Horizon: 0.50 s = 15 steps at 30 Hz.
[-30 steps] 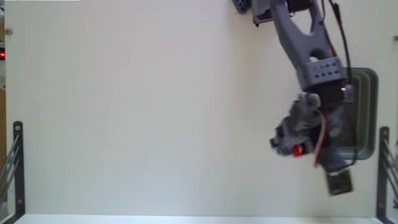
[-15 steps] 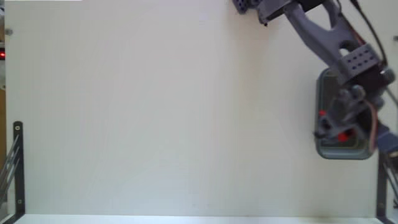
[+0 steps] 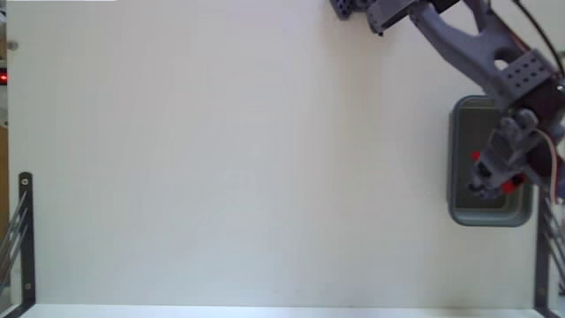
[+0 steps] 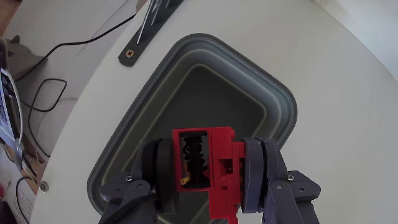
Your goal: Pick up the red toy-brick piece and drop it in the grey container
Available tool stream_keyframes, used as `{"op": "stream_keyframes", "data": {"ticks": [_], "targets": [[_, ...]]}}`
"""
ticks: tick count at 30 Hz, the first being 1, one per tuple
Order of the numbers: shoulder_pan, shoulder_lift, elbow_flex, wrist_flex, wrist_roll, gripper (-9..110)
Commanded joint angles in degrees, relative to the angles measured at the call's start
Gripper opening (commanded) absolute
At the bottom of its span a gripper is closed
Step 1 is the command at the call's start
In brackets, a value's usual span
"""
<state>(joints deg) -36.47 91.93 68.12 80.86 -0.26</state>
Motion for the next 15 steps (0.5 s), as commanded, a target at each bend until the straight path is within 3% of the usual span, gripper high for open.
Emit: {"op": "stream_keyframes", "data": {"ticks": [1,14,15], "targets": [[-0.9,1.2,-2.2,0.8,0.3,54],[-0.9,1.2,-2.2,0.8,0.3,54],[-0.9,1.2,-2.2,0.8,0.3,110]]}}
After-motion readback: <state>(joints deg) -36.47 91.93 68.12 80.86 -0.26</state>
